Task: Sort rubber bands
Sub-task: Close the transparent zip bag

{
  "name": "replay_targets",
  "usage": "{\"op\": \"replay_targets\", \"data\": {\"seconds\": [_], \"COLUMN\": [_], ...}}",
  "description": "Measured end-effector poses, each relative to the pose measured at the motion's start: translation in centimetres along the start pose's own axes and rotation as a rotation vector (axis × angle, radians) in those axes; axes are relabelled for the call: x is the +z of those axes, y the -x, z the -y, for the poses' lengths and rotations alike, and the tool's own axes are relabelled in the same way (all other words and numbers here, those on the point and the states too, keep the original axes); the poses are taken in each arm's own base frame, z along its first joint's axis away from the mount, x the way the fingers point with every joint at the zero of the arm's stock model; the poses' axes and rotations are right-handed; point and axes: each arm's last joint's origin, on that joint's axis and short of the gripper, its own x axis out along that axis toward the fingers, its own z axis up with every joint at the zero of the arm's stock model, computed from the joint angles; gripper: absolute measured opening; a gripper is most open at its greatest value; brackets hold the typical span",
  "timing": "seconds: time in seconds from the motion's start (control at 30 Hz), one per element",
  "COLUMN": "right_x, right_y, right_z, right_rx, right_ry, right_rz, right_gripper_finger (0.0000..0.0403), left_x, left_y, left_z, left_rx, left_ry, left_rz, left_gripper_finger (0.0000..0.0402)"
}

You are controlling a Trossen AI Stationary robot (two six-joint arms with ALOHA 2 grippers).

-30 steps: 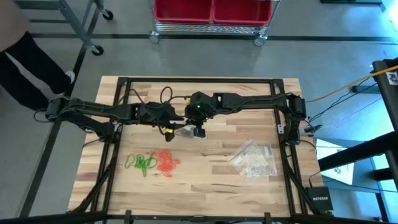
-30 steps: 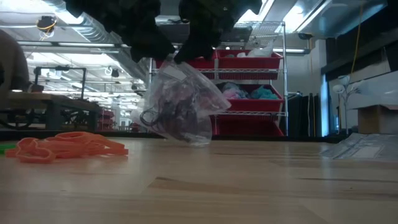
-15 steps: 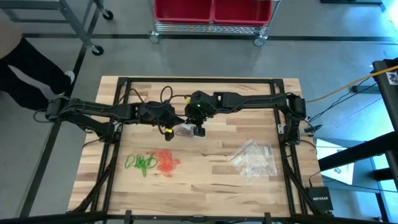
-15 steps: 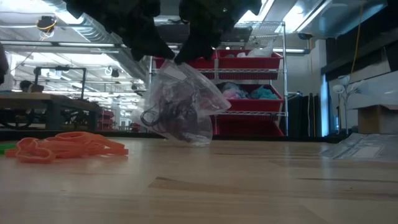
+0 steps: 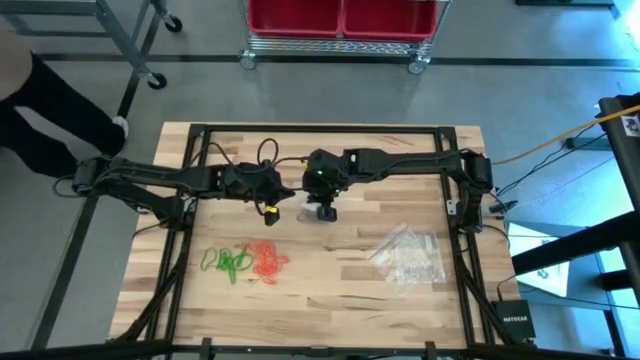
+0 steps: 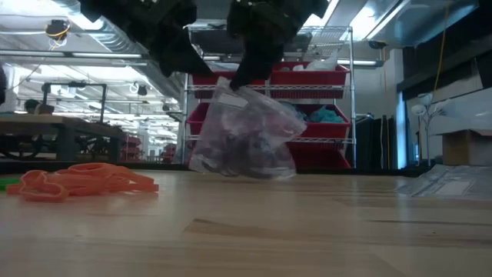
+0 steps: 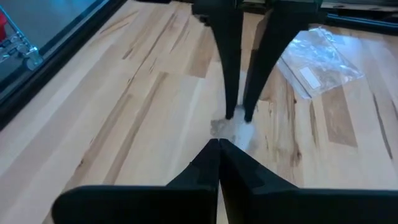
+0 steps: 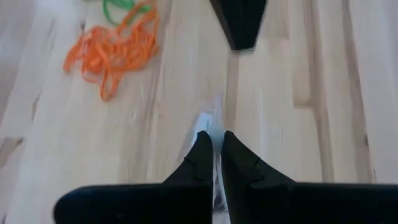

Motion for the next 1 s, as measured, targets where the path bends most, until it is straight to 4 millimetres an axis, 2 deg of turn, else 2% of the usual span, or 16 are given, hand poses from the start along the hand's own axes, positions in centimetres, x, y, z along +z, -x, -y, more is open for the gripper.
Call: {"op": "replay_targets", "data": {"seconds": [0.27, 0.7, 0.83, 1.0], "right_x": [0.4, 0.6, 0.6, 0.7], "right_y": [0.0, 0.0, 0.0, 0.0], "right_z": [0.1, 0.1, 0.1, 0.1], "right_rx": [-0.015, -0.017, -0.017, -0.017], "right_ry": [0.007, 0.014, 0.015, 0.016], "right_rz": [0.037, 0.059, 0.061, 0.066], "right_gripper_finger": [0.0008, 0.0008, 0.0008, 0.0008], "left_x": [0.1, 0.3, 0.2, -0.1], "left_y": [0.1, 0.0, -0.6, -1.4], "left_z": [0.0, 0.4, 0.3, 0.2], "left_rx": [-0.004, -0.117, -0.087, -0.066], "left_ry": [0.033, 0.075, 0.055, 0.051], "left_rz": [0.004, 0.020, 0.016, 0.000], "left_gripper_finger": [0.0007, 0.0140, 0.0156, 0.0153]}}
